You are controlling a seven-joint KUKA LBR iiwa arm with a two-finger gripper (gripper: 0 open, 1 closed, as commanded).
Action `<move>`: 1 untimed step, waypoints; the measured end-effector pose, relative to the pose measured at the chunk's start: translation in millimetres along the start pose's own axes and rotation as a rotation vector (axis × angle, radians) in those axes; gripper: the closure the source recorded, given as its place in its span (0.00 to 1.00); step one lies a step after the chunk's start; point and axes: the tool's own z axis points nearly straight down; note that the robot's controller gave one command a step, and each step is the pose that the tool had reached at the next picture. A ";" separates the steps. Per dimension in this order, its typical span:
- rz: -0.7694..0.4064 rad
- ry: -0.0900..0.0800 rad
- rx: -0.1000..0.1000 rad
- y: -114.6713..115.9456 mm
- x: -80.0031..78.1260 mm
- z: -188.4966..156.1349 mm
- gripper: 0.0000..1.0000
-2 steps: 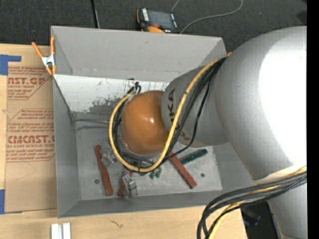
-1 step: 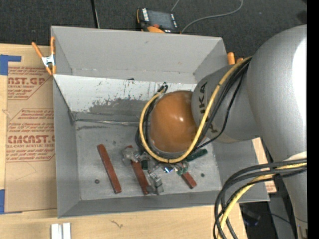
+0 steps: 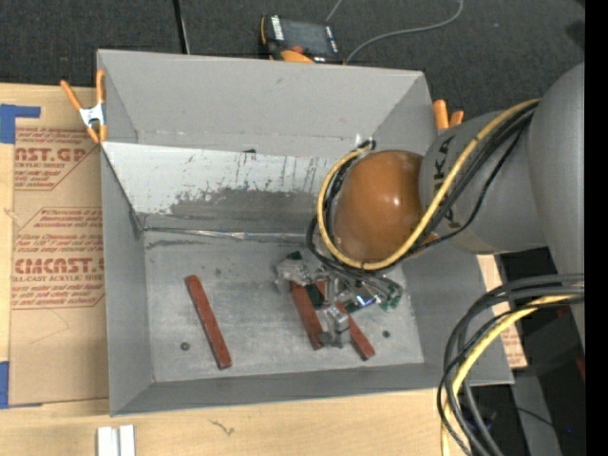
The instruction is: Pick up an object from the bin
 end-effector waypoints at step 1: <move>-0.061 -0.002 0.001 -76.4 -2.8 1.8 0.00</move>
Offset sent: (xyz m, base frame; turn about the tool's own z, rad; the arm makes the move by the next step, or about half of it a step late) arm 0.0375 -0.0609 -0.0020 -0.0680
